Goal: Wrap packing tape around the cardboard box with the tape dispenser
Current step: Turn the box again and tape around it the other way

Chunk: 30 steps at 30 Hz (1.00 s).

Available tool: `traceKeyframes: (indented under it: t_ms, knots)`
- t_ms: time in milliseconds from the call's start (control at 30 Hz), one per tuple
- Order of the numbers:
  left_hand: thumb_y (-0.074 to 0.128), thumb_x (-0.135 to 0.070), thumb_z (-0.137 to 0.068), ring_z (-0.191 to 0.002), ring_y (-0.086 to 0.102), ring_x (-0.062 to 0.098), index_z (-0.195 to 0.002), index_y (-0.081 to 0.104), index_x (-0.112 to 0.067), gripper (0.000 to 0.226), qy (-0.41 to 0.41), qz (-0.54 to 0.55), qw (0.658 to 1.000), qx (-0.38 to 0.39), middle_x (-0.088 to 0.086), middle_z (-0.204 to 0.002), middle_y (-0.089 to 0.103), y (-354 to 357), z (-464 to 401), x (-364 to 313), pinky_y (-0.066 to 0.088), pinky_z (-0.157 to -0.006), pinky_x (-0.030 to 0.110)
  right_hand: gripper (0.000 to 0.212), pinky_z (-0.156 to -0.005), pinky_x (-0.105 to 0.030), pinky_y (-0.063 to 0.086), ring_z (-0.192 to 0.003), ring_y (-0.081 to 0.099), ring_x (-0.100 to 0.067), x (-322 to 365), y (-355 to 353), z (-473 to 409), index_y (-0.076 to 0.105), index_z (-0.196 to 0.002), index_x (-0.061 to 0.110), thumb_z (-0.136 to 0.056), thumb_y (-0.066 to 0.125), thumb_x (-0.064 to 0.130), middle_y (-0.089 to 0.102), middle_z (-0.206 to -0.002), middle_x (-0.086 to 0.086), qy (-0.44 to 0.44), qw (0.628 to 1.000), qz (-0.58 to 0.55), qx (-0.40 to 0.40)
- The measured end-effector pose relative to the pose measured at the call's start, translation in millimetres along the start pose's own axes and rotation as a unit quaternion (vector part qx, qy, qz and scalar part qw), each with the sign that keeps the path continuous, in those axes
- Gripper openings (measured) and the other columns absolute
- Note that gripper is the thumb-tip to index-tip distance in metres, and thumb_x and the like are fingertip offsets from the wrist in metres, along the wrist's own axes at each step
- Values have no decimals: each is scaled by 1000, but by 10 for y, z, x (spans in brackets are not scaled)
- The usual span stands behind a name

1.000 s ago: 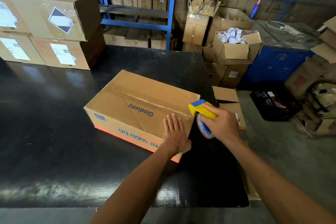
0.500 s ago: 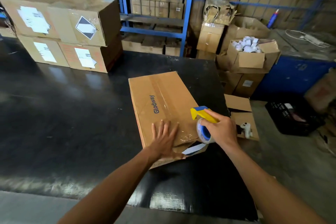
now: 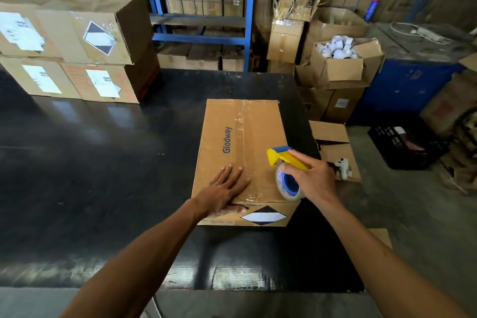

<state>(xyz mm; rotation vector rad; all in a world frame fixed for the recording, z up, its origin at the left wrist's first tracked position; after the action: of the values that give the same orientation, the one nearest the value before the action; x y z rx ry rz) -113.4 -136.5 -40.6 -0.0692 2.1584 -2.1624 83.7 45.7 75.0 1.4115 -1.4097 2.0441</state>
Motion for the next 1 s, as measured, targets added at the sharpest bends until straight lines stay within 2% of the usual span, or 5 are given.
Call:
traceKeyframes:
  t_ms: [400, 567, 633, 800, 1000]
  knots:
    - [34, -74, -88, -150, -5, 42, -158, 14, -24, 88, -72, 166, 982, 62, 17, -165, 3, -141, -1, -22, 1, -121, 52, 41, -72, -16, 50, -91, 63, 1, 124, 153, 194, 69, -115, 44, -76, 78, 39, 68, -94, 27, -51, 994, -40, 82]
    - [51, -42, -90, -130, 52, 38, -137, 53, -3, 62, -296, 815, 497, -38, 22, -140, 56, -819, 35, -5, 35, -115, 51, 42, -83, -33, 58, -96, 68, -6, 65, 114, 311, 70, -114, 42, -77, 81, 25, 72, -104, 19, -120, 979, -120, 113]
    - [44, -50, -98, -125, 55, 46, -133, 54, 4, 65, -315, 860, 402, -16, 30, -131, 60, -895, 119, 43, 36, -113, 56, 46, -73, -25, 55, -87, 66, -6, 137, 106, 347, 70, -117, 37, -77, 82, 18, 69, -96, 16, -197, 969, -118, 87]
    - [39, -60, -98, -122, 56, 48, -136, 50, 7, 78, -256, 908, 331, 33, 36, -133, 54, -1012, 357, 90, 40, -108, 59, 50, -52, -18, 43, -65, 50, -7, 247, 158, 410, 69, -124, 26, -75, 78, 32, 52, -88, 5, -445, 893, 34, 57]
    - [64, -43, -90, -99, 70, 33, -127, 57, 5, 61, -300, 872, 387, 3, 24, -115, 69, -1033, 527, 60, 52, -97, 46, 66, -54, -15, 43, -64, 47, -9, 35, 437, 505, 57, -130, 46, -70, 82, 37, 48, -87, 4, -465, 869, 152, 77]
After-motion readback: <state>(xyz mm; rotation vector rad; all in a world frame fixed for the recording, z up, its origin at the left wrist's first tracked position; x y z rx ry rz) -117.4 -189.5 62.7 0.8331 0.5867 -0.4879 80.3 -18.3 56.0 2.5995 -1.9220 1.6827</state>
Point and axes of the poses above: each hand's wrist, its own z-axis away from the middle knuckle, its own y-axis out of the palm, x = y × z, the point moved 1 cm from there along -z, towards the middle knuckle
